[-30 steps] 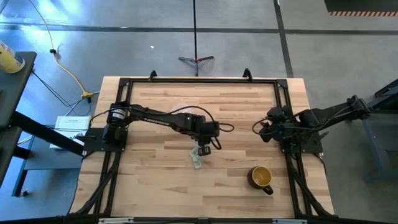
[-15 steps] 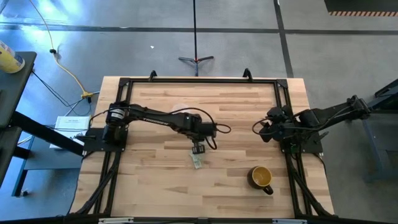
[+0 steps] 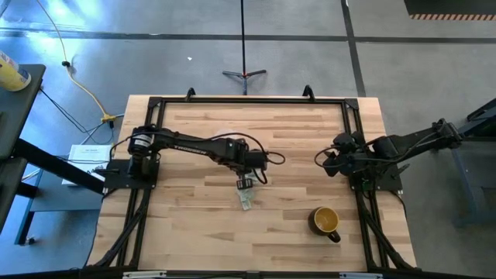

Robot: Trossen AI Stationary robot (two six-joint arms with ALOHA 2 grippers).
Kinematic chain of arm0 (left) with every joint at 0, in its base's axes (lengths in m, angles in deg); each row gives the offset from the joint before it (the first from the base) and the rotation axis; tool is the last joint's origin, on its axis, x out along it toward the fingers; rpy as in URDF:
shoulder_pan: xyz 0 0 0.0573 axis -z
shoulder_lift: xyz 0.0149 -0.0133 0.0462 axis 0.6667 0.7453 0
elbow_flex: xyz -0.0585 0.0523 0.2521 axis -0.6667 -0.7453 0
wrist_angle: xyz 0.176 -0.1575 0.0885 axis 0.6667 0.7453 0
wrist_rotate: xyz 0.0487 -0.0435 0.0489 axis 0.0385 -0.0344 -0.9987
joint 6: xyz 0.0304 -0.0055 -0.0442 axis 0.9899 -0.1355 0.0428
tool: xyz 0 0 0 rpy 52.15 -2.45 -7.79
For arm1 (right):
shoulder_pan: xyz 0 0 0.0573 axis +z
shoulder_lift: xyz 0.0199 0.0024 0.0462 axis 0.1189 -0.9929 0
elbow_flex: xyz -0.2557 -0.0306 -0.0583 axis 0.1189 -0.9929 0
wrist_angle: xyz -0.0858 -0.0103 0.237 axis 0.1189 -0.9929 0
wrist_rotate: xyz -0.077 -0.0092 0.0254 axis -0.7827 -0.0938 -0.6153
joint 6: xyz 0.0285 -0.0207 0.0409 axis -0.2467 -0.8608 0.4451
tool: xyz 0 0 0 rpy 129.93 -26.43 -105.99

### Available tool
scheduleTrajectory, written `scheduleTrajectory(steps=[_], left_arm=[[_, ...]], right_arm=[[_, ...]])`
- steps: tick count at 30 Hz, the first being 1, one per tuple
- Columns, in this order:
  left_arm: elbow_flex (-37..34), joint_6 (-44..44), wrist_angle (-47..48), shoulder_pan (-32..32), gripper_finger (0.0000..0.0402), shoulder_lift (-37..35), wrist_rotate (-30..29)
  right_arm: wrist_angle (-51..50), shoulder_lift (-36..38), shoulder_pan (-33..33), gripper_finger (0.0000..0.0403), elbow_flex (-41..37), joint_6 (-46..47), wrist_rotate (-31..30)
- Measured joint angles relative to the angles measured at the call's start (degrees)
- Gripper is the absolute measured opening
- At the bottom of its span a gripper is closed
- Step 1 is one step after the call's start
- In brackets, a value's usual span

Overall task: Pick and place items into bin
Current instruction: Put the light green stevia packet into the transparent bin

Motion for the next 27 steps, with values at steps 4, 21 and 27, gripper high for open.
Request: scheduleTrajectory(steps=[4, 21, 27], left_arm=[[0.0, 0.51, -0.01, 0.0, 0.0052, 0.0, -0.22], [-0.19, -1.22, -7.9, 0.13, 0.0021, 2.16, 13.16], [0.0, -0.56, -9.72, -0.48, 0.0036, 3.31, 9.09]], right_arm=[[0.02, 0.02, 0.0, 0.0169, 0.0, 0.9, 0.18], [0.03, 0.0, 0.0, 0.0169, 0.0, 0.93, 0.21], [0.02, -0.36, 0.0, 0.0169, 0.0, 0.88, 0.02]])
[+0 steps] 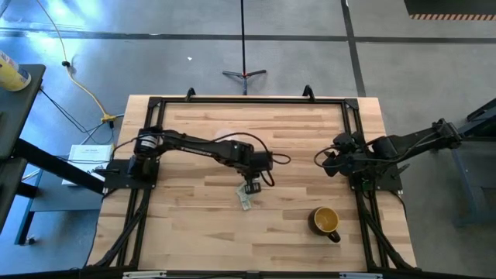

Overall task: Pick and place items into bin
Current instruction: Put the light green stevia packet into the transparent bin

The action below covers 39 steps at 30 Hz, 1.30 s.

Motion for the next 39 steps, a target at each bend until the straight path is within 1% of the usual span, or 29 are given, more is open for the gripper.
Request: scheduleTrajectory(steps=[2, 5, 9, 12, 15, 18, 20, 22, 24, 27, 30, 34, 36, 39], left_arm=[[-0.04, 0.06, 0.55, -0.04, 0.0035, 0.96, -0.05], [-0.09, 0.58, -0.49, -0.05, 0.0023, 2.55, -0.76], [-0.09, 0.39, -2.17, 0.0, 0.0023, 4.52, -1.75], [-0.11, -0.81, -2.05, 0.0, 0.0039, 5.4, -1.9], [-0.11, -0.9, -2.04, 0.02, 0.0048, 5.43, -1.95], [-0.11, -0.93, -2.25, 0.07, 0.0034, 5.17, -2.05], [-0.12, -1.01, -1.67, 0.09, 0.0025, 3.75, -2.07], [-0.02, -1.17, -2.21, 0.09, 0.0024, 1.9, -2.1], [0.02, -1.33, -1.85, 0.09, 0.0033, 0.72, -2.19], [0.0, -2.05, 0.48, 0.09, 0.0059, 0.41, -3.98], [0.0, -1.12, 2.3, 0.07, 0.0069, 0.5, -4.29], [-0.56, -0.49, 2.2, 0.07, 0.0051, 1.75, -4.64], [-1.55, -0.5, -0.64, 0.07, 0.0036, 2.27, -4.52], [-2.86, -0.5, 0.33, 0.07, 0.0024, 2.46, -4.52]], right_arm=[[0.01, -0.08, 0.0, 0.0169, 0.0, 0.0, -0.04], [0.0, -0.08, 0.0, 0.0169, 0.0, 0.0, -0.07], [-0.04, -0.08, 0.0, 0.0169, 0.0, 0.0, 0.0], [-0.12, -0.08, 0.0, 0.0169, 0.0, 0.0, 0.24], [-0.17, -0.08, 0.0, 0.0169, 0.0, 0.0, 0.28], [-0.2, -0.08, 0.0, 0.0169, 0.0, 0.0, 0.26], [-0.21, -0.08, 0.0, 0.0169, 0.0, -0.02, 0.26], [-0.22, -0.08, 0.0, 0.0169, 0.0, -0.02, 0.23], [-0.21, -0.08, 0.0, 0.0169, 0.0, -0.02, -0.05], [-0.22, -0.08, 0.0, 0.0169, 0.0, -0.02, -0.28], [-0.2, -0.08, 0.0, 0.0169, 0.0, -0.02, -0.52], [-0.2, -0.08, 0.0, 0.0169, 0.0, -0.02, -0.5], [-0.18, -0.08, 0.0, 0.0169, 0.0, -0.02, -0.52], [-0.17, -0.12, 0.0, 0.0169, 0.0, -0.02, -0.52]])
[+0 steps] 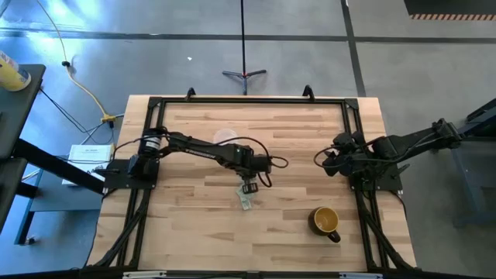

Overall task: Pick and place items into bin
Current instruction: Put the light green stevia packet into the transparent bin, then put the middle light green stevia packet into the transparent bin

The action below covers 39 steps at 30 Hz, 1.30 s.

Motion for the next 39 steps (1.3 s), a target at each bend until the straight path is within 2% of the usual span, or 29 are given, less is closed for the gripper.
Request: scheduleTrajectory(steps=[3, 8, 14, 18, 23, 25, 28, 32, 39], left_arm=[[-0.05, -0.63, -1.0, 0.02, 0.0033, -0.13, -0.25], [2.39, -1.62, -0.53, 0.02, 0.0079, -3.57, -0.37], [5.29, -3.76, 5.71, 1.24, 0.0103, -5.4, -0.1], [5.73, -4.76, 8.08, 5.37, 0.0105, -5.39, 0.17], [5.64, -5.74, 3.23, 13.64, 0.0116, -3.76, -6.75], [5.77, -9.52, 1.74, 15.87, 0.0129, -3.17, -10.0], [5.64, -16.39, 1.89, 17.4, 0.0159, -2.04, -11.44], [5.62, -22.65, 0.55, 18.53, 0.0203, 0.17, -11.3], [5.65, -28.09, -0.24, 20.11, 0.0262, 4.16, -10.56]], right_arm=[[-0.02, -0.17, 0.02, 0.0169, 0.0, 0.04, 0.17], [-0.04, -0.66, 0.0, 0.0169, 0.0, 0.0, 0.38], [-0.08, -1.28, 0.02, 0.0169, 0.0, -0.48, 0.21], [-0.14, -1.44, 0.02, 0.0169, 0.0, -1.74, 0.22], [-0.17, -1.44, 0.02, 0.0169, 0.0, -3.32, 1.5], [-0.15, -1.44, 0.03, 0.0169, 0.0, -3.53, 1.42], [0.16, -1.44, 0.04, 0.0169, 0.0, -6.2, 0.95], [0.86, -1.42, 0.04, 0.0176, 0.0, -10.84, 1.31], [1.05, -1.4, 0.07, 0.0207, 0.0, -14.01, 4.1]])
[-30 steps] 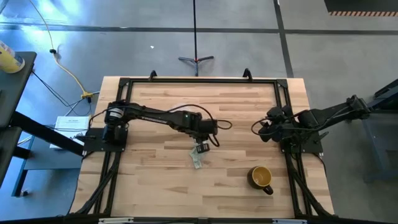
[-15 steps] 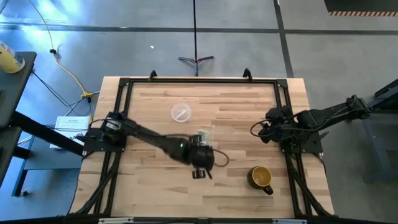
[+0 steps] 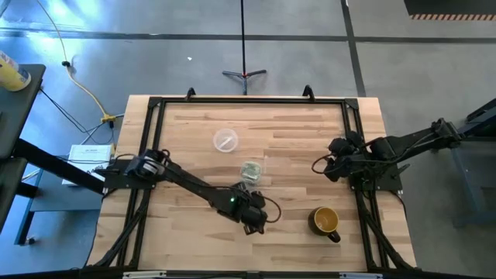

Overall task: Pick and place items into bin
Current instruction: Put the middle light green stevia packet into the transparent bin

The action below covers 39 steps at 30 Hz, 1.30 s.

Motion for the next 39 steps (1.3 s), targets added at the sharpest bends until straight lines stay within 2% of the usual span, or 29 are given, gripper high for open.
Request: scheduleTrajectory(steps=[5, 9, 16, 20, 24, 30, 37, 39], left_arm=[[-0.08, -6.98, 3.43, -0.98, 0.0277, 0.83, -2.53], [0.1, -7.06, 3.28, -2.7, 0.0267, 0.99, -2.9], [-0.03, -6.64, 4.02, -4.45, 0.0238, 3.43, 5.03], [0.0, -6.71, 5.61, -3.91, 0.0224, 3.93, 0.07], [-0.42, -5.97, 4.5, -4.8, 0.0204, 4.19, -0.55], [-2.88, -5.36, 1.26, -6.57, 0.0147, 3.97, 2.11], [-2.87, -1.93, 0.96, -6.9, 0.0028, 4.02, 2.52], [-1.53, -2.2, 2.67, -6.3, 0.0024, 4.2, 3.32]], right_arm=[[-0.07, 0.02, 0.0, 0.0229, 0.0, -0.06, -0.14], [-0.18, 0.02, 0.0, 0.0234, 0.0, -1.03, -0.78], [-0.31, 0.0, -0.01, 0.0234, 0.0, 0.19, -3.17], [-0.31, 0.0, 0.0, 0.0232, 0.0, 1.96, -3.32], [-0.21, 0.0, 0.0, 0.0233, 0.0, 1.97, -3.98], [0.04, 0.0, 0.0, 0.0232, 0.0, 1.99, -4.81], [0.04, 0.0, -0.02, 0.0231, 0.0, 2.16, -4.85], [0.04, 0.0, -0.02, 0.023, 0.0, 2.21, -4.87]])
